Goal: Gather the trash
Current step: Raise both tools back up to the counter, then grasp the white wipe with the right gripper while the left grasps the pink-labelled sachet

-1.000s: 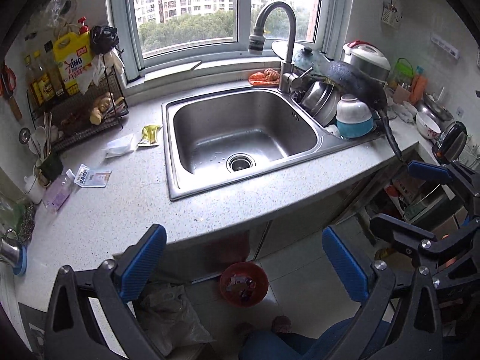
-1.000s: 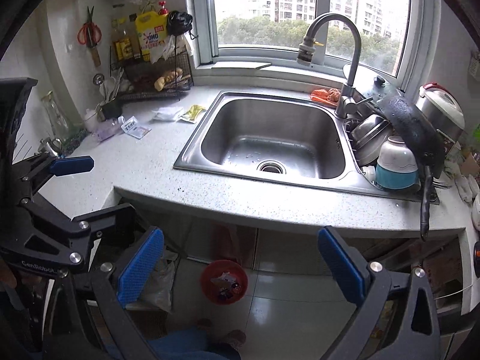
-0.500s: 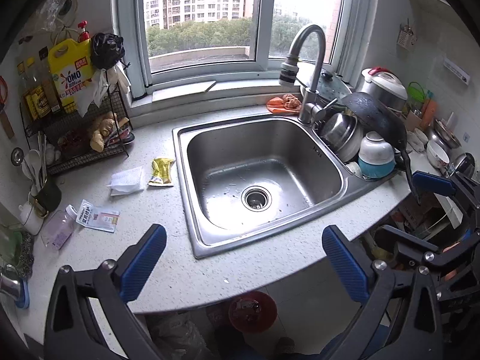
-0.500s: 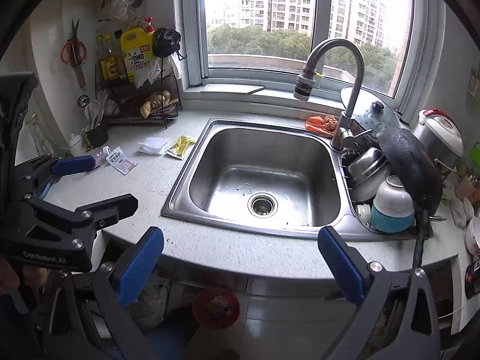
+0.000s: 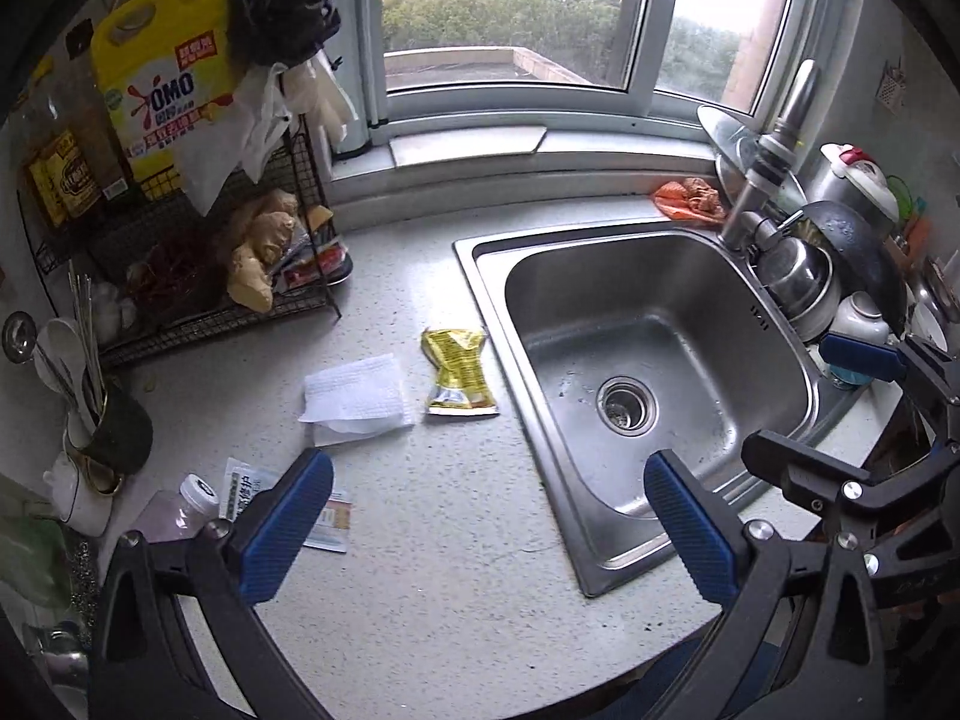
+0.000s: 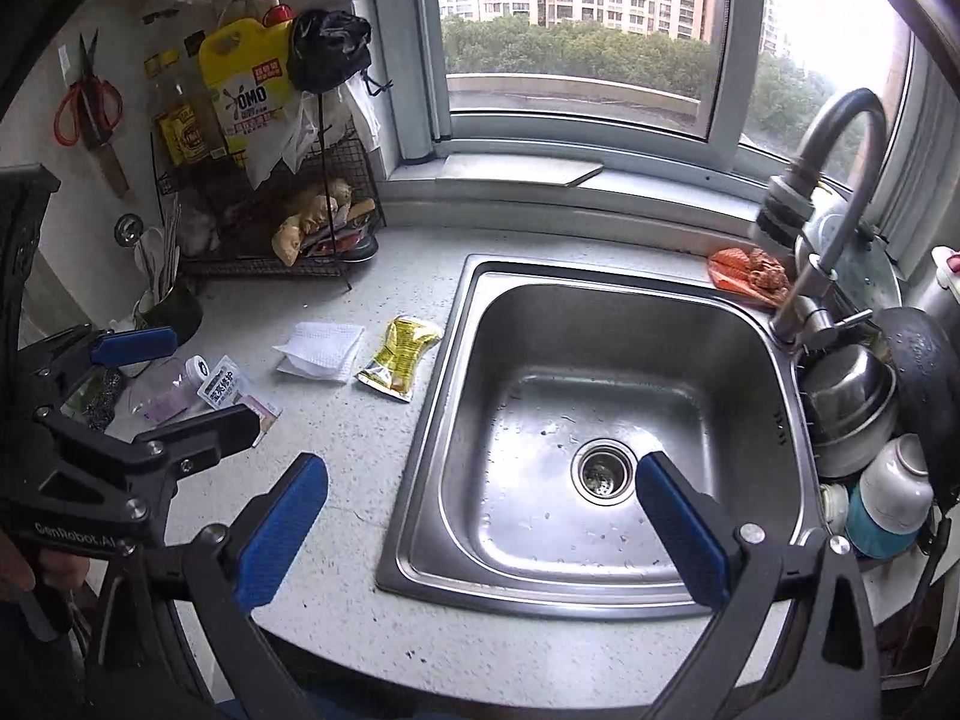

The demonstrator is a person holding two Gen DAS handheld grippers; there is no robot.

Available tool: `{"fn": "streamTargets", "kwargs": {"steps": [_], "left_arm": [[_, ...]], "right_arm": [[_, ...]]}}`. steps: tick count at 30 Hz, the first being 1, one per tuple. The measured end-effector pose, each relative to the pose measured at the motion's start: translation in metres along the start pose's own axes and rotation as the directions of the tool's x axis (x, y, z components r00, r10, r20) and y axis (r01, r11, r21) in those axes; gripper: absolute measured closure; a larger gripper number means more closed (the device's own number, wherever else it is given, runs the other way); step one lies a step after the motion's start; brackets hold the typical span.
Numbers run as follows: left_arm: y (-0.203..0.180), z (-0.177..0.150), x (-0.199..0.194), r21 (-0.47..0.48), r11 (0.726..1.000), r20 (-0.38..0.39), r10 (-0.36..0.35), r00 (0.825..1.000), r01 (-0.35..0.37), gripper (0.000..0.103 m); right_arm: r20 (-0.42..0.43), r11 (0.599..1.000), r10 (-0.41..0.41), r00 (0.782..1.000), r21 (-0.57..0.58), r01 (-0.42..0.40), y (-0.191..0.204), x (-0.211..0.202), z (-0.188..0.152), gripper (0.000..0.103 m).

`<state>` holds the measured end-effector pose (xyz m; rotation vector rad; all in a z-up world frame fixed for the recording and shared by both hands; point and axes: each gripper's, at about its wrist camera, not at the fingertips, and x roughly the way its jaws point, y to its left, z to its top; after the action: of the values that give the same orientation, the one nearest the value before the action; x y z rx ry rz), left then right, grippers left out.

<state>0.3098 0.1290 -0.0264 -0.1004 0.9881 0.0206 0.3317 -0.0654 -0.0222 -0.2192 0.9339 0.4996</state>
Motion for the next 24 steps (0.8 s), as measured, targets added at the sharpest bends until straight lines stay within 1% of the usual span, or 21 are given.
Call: {"fn": "streamTargets", "kwargs": {"steps": [6, 11, 15, 19, 22, 24], "left_arm": [[0.063, 0.002, 0.021, -0.081, 0.996, -0.056, 0.022, 0.998, -0.027, 0.0], [0.111, -0.005, 0.034, -0.162, 0.984, -0.1, 0.062, 0.993, -0.078, 0.0], [0.145, -0.016, 0.04, -0.229, 0.966, -0.132, 0.092, 0.987, -0.121, 0.0], [0.172, -0.028, 0.05, -0.3, 0.944, -0.166, 0.092, 0.982, -0.14, 0.0], [0.189, -0.038, 0.059, -0.356, 0.923, -0.19, 0.081, 0.979, -0.145, 0.0], [0.196, -0.042, 0.065, -0.376, 0.914, -0.201, 0.081, 0.976, -0.154, 0.0]], "right_arm": [[-0.062, 0.998, 0.039, 0.997, -0.047, -0.042, 0.038, 0.043, 0.027, 0.001], [-0.129, 0.99, 0.075, 0.989, -0.107, -0.089, 0.066, 0.082, 0.047, 0.001], [-0.183, 0.979, 0.105, 0.978, -0.152, -0.134, 0.087, 0.11, 0.058, 0.001], [-0.233, 0.963, 0.122, 0.965, -0.208, -0.172, 0.107, 0.138, 0.065, 0.001], [-0.268, 0.947, 0.118, 0.956, -0.259, -0.19, 0.126, 0.161, 0.071, 0.001], [-0.29, 0.936, 0.12, 0.949, -0.285, -0.206, 0.138, 0.176, 0.074, 0.001]]}}
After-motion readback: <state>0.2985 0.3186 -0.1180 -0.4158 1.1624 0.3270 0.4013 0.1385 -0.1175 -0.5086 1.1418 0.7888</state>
